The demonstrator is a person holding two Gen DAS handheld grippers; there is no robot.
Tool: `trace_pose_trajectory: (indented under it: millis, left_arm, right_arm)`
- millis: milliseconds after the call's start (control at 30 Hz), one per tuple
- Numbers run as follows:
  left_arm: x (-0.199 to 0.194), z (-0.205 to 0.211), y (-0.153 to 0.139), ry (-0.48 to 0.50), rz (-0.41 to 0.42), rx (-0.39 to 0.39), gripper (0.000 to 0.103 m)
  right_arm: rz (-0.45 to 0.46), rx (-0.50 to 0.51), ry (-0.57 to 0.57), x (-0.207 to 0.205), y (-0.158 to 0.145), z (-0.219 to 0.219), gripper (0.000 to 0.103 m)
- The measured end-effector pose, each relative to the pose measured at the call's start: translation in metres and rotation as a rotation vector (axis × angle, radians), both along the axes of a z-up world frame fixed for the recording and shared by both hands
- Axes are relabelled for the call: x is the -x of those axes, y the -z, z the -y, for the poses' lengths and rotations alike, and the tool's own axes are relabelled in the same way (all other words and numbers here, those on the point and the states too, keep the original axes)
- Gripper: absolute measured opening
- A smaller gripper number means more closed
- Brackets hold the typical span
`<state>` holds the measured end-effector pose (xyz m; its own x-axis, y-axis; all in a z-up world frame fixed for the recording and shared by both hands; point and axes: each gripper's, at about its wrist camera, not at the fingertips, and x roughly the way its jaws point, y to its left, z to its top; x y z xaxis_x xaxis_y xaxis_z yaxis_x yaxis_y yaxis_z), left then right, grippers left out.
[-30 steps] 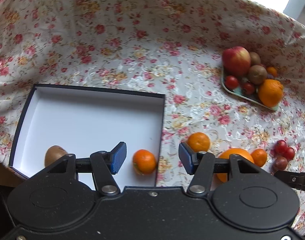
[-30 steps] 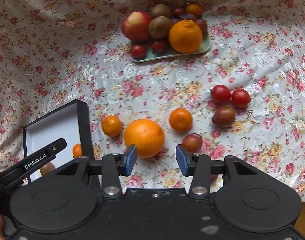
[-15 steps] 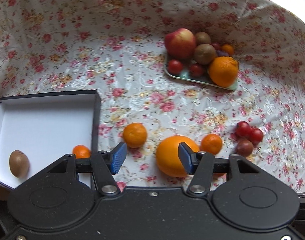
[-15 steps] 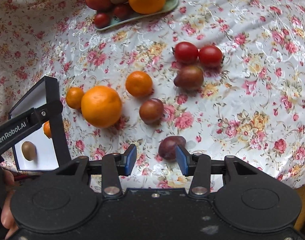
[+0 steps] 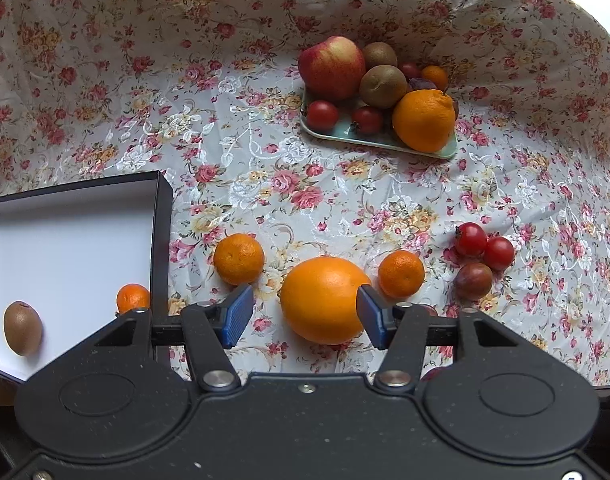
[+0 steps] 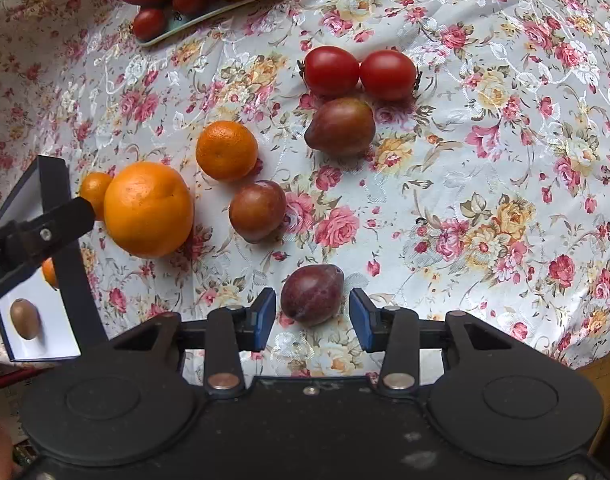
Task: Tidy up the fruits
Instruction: 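Withdraw both tools from the box toward the loose fruits, then grasp the dark plum with the right tool while the left tool approaches a mandarin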
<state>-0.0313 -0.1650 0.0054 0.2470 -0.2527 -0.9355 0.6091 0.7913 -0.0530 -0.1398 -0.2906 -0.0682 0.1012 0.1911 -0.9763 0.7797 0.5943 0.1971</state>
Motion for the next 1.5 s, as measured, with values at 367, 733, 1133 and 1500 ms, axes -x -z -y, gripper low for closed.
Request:
trace_pose_trajectory:
  millis: [367, 733, 1133, 1500]
  left_arm:
    - [-0.007, -0.008, -0.002, -0.015, -0.014, 0.016, 0.06]
    - [-0.02, -0.023, 0.0, -0.062, -0.04, 0.033, 0.06]
    - [-0.036, -0.036, 0.007, -0.123, -0.089, 0.045, 0.06]
    - [-0.055, -0.029, 0.016, -0.144, -0.079, 0.021, 0.06]
  right_arm:
    - [-0.04, 0.075, -0.046, -0.012, 0.01, -0.016, 0.037]
    - [-0.051, 0.103, -0.032, -0.014, 0.011, -0.012, 0.037]
    - [-0.104, 0.111, -0.033, -0.022, 0.026, -0.016, 0.037]
    - [-0.023, 0.094, 0.03, -0.02, -0.009, 0.003, 0.037]
